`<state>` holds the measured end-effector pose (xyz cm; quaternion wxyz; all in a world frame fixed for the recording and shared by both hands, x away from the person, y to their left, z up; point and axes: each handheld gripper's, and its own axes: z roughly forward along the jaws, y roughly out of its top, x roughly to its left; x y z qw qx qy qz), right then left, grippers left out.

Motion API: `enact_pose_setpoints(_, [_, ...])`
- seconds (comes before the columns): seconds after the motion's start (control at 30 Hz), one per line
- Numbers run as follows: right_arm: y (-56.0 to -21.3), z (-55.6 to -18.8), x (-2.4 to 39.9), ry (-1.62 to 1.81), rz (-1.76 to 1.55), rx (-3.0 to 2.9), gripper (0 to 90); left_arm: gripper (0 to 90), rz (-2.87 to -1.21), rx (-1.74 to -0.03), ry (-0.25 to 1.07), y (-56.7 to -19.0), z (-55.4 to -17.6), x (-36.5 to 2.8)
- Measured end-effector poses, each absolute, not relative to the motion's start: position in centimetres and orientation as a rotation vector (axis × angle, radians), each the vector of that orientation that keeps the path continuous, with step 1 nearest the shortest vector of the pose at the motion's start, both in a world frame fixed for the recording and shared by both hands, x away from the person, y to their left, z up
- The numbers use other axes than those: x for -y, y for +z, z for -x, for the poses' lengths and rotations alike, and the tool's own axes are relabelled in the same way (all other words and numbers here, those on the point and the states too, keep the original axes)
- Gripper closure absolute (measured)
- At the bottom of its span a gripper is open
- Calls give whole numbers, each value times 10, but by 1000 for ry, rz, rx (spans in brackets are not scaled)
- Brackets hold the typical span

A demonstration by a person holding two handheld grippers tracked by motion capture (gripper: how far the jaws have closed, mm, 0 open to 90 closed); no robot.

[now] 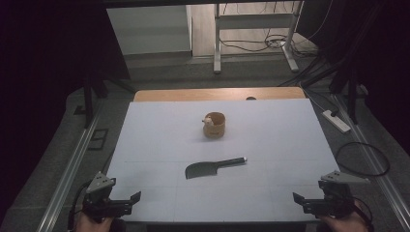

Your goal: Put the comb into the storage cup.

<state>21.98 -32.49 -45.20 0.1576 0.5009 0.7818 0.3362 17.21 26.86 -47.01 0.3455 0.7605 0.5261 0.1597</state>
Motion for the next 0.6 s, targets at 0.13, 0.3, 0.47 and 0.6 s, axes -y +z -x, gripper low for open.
enact_pose_setpoints(0.13, [-452,-219,324,958,-1424,-2238,0,0,-1966,-1373,408,-470,-173,-269])
enact_pose_setpoints(0.3, [-452,-218,325,960,-1427,-2227,0,0,-1979,-1374,405,-470,-175,-268])
enact_pose_setpoints(0.47, [-452,-218,325,953,-1429,-2229,0,0,-1987,-1368,420,-470,-175,-267])
enact_pose_setpoints(0.6, [-452,-218,324,947,-1423,-2232,0,0,-1978,-1369,412,-470,-175,-268])
